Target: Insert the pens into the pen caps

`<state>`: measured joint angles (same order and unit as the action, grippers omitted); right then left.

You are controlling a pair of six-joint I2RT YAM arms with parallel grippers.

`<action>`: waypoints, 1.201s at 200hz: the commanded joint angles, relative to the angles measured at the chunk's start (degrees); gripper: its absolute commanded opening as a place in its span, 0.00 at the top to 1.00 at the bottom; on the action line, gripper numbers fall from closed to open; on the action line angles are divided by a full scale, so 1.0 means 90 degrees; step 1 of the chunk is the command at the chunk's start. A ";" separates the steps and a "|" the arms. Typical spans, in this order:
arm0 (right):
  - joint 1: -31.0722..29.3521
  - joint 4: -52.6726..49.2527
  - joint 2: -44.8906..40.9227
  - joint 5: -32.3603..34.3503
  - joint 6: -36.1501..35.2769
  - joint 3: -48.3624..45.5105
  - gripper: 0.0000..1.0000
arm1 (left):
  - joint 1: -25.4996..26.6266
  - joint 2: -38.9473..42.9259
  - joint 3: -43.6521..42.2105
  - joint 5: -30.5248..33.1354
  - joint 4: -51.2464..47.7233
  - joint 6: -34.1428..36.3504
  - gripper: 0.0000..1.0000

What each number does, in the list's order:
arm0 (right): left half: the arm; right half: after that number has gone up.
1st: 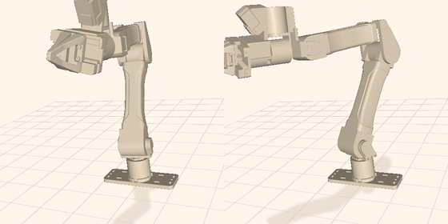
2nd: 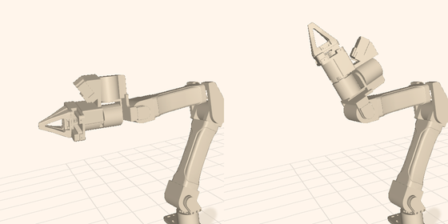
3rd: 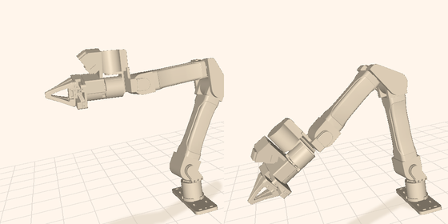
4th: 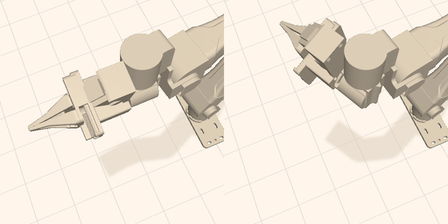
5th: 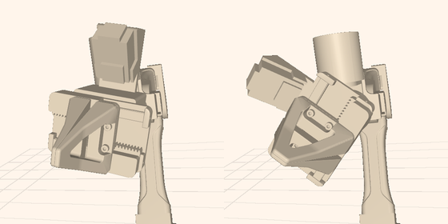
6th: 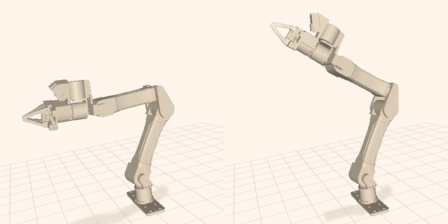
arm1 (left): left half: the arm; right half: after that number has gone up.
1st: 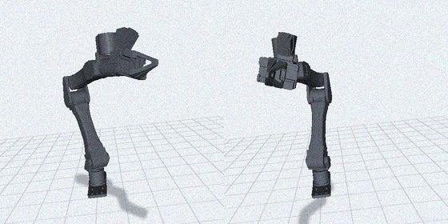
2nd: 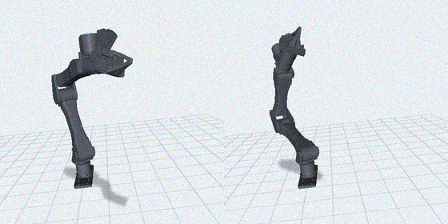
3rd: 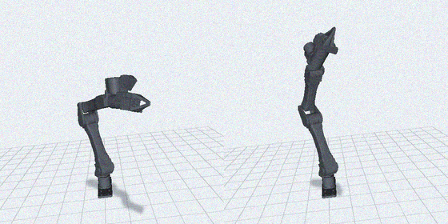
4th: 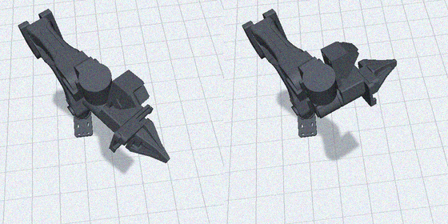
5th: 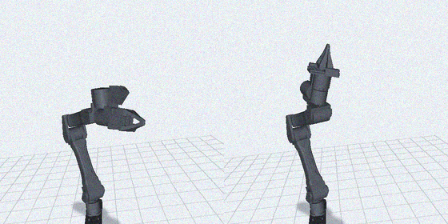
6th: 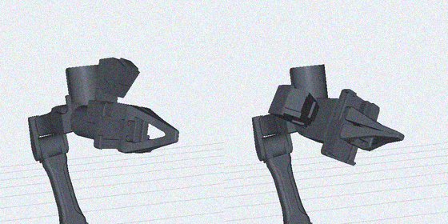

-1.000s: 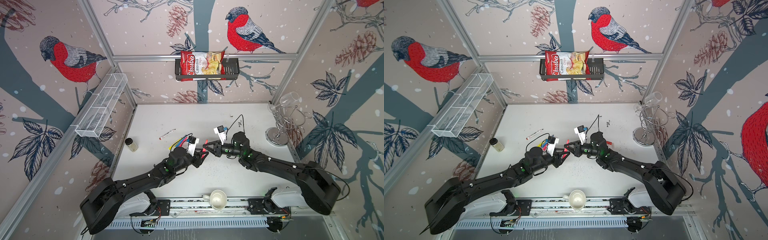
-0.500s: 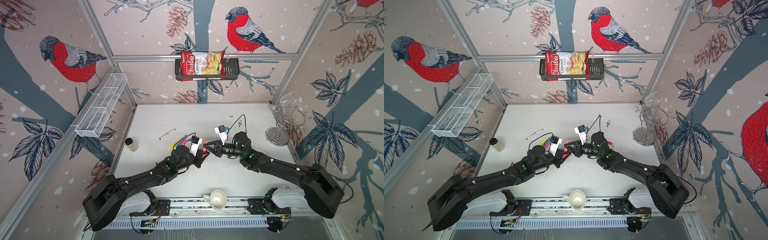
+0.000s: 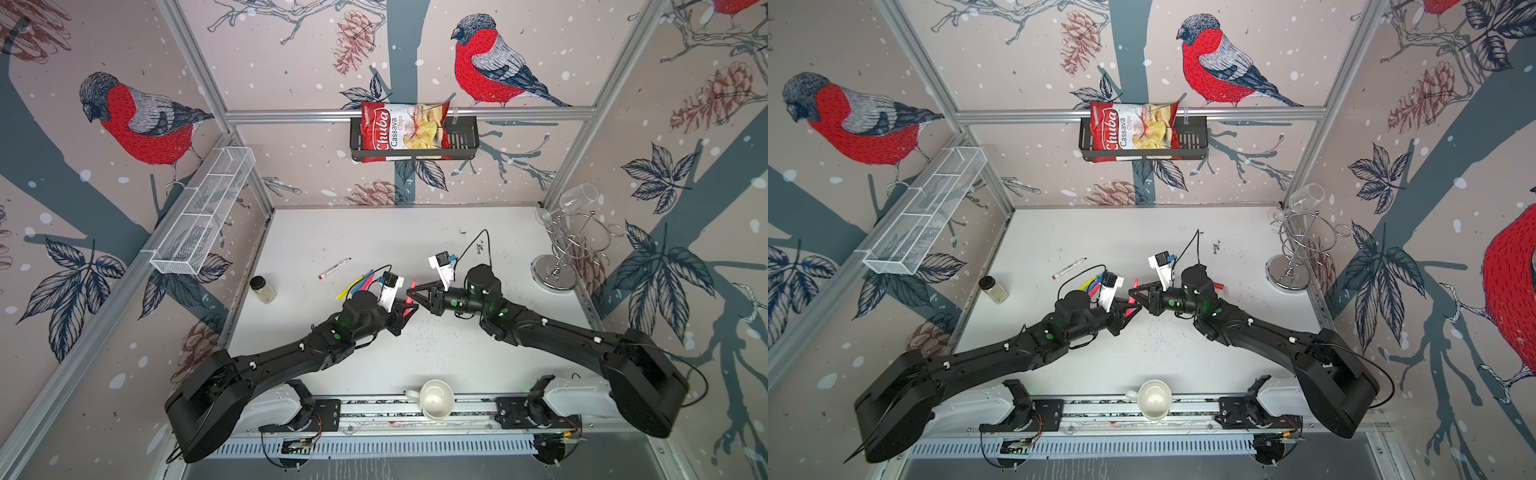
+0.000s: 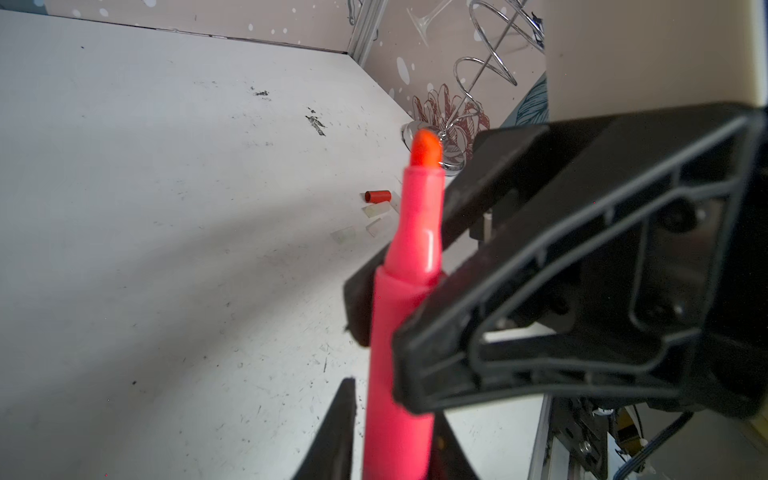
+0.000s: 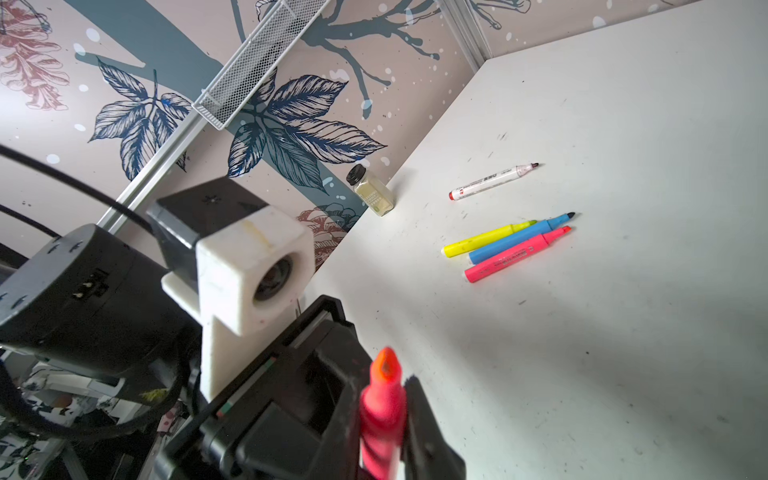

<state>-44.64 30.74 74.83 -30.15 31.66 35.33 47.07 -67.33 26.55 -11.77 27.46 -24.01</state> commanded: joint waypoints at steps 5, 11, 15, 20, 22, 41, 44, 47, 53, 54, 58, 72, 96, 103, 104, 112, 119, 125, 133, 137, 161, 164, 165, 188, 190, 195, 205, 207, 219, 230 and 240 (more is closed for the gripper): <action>-0.0010 -0.0061 -0.0069 0.0161 -0.0129 0.0027 0.92 | 0.0004 0.0115 0.0033 0.0184 0.0003 0.0044 0.70; -0.0010 -0.0056 -0.0070 0.0176 -0.0124 0.0027 0.92 | 0.0004 0.0144 0.0032 0.0199 -0.0032 0.0052 0.70; -0.0010 -0.0055 -0.0068 0.0185 -0.0135 0.0029 0.92 | 0.0004 0.0167 0.0026 0.0189 -0.0053 0.0057 0.70; -0.0010 -0.0056 -0.0054 0.0191 -0.0138 0.0038 0.92 | 0.0004 0.0181 0.0031 0.0177 -0.0075 0.0065 0.70; -0.0010 -0.0056 -0.0055 0.0187 -0.0139 0.0039 0.92 | 0.0004 0.0190 0.0020 0.0178 -0.0078 0.0069 0.70; -0.0010 -0.0056 -0.0014 0.0147 -0.0124 0.0073 0.92 | 0.0004 0.0226 0.0009 0.0159 -0.0103 0.0080 0.78; -0.0010 -0.0061 -0.0015 0.0147 -0.0128 0.0078 0.92 | 0.0004 0.0229 0.0002 0.0164 -0.0112 0.0087 0.81; -0.0019 -0.0063 -0.0010 0.0146 -0.0127 0.0087 0.92 | 0.0004 0.0226 0.0007 0.0165 -0.0113 0.0095 0.84; -0.0019 -0.0067 0.0000 0.0147 -0.0123 0.0093 0.92 | 0.0004 0.0231 0.0014 0.0147 -0.0130 0.0105 0.89; -0.0019 -0.0067 0.0003 0.0147 -0.0126 0.0095 0.92 | 0.0004 0.0223 0.0012 0.0146 -0.0131 0.0112 0.90; -0.0012 -0.0066 0.0004 0.0147 -0.0122 0.0102 0.92 | 0.0004 0.0217 0.0021 0.0137 -0.0140 0.0115 0.93; -0.0014 -0.0090 0.0005 0.0154 -0.0129 0.0126 0.90 | 0.0004 0.0217 0.0030 0.0126 -0.0149 0.0136 1.00; -0.0006 -0.0372 -0.0036 0.0333 -0.0187 0.0229 0.67 | 0.0000 0.0252 0.0008 0.0172 -0.0129 0.0162 1.00; 0.0021 -0.0475 -0.0075 0.0450 -0.0186 0.0231 0.63 | -0.0001 0.0264 -0.0012 0.0208 -0.0117 0.0174 1.00; 0.0025 -0.0485 -0.0078 0.0460 -0.0182 0.0233 0.62 | 0.0002 0.0264 -0.0011 0.0221 -0.0114 0.0176 1.00; 0.0086 -0.0548 -0.0151 0.0558 -0.0162 0.0202 0.56 | 0.0003 0.0288 -0.0042 0.0259 -0.0091 0.0159 1.00; 0.0177 -0.0623 -0.0234 0.0636 -0.0119 0.0162 0.51 | 0.0004 0.0315 -0.0072 0.0318 -0.0069 0.0138 1.00; 0.0270 -0.0704 -0.0299 0.0700 -0.0084 0.0130 0.48 | 0.0004 0.0322 -0.0118 0.0333 -0.0001 0.0154 1.00; 0.0428 -0.0840 -0.0389 0.0805 -0.0024 0.0094 0.45 | 0.0003 0.0356 -0.0183 0.0371 0.0075 0.0165 1.00; 0.0536 -0.0941 -0.0523 0.0884 0.0019 0.0074 0.44 | 0.0004 0.0369 -0.0200 0.0401 0.0098 0.0163 1.00; 0.1120 -0.1836 -0.0868 0.1528 0.0207 0.0101 0.33 | 0.0004 0.0439 -0.0268 0.0521 0.0079 0.0155 1.00; 0.1200 -0.1968 -0.0909 0.1627 0.0214 0.0115 0.33 | 0.0004 0.0447 -0.0264 0.0530 0.0075 0.0150 1.00; 0.1220 -0.2028 -0.0920 0.1668 0.0214 0.0121 0.33 | 0.0004 0.0449 -0.0264 0.0533 0.0074 0.0144 1.00; 0.1719 -0.3061 -0.1191 0.2696 0.0246 0.0204 0.33 | 0.0005 0.0482 -0.0297 0.0633 -0.0013 0.0135 1.00; 0.1750 -0.3144 -0.1201 0.2769 0.0243 0.0212 0.33 | 0.0005 0.0487 -0.0294 0.0634 -0.0021 0.0138 1.00; 0.1832 -0.3324 -0.1240 0.2982 0.0218 0.0219 0.33 | 0.0004 0.0497 -0.0298 0.0634 -0.0059 0.0139 1.00; 0.2022 -0.3627 -0.1268 0.3341 0.0184 0.0243 0.33 | 0.0004 0.0491 -0.0298 0.0634 -0.0120 0.0148 1.00; 0.2055 -0.3671 -0.1269 0.3414 0.0184 0.0244 0.33 | 0.0004 0.0497 -0.0302 0.0634 -0.0129 0.0156 1.00; 0.2297 -0.3975 -0.1207 0.3688 0.0124 0.0275 0.33 | 0.0004 0.0500 -0.0293 0.0656 -0.0212 0.0158 1.00; 0.2589 -0.4426 -0.1054 0.3924 0.0153 0.0424 0.34 | 0.0009 0.0516 -0.0306 0.0638 -0.0272 0.0153 1.00; 0.2844 -0.4771 -0.0866 0.3985 0.0095 0.0557 0.36 | 0.0004 0.0534 -0.0312 0.0644 -0.0306 0.0153 1.00</action>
<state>-22.74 -1.93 64.79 -2.07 33.06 38.15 47.11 -62.98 23.86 -6.04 25.89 -23.53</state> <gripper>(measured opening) 0.659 0.176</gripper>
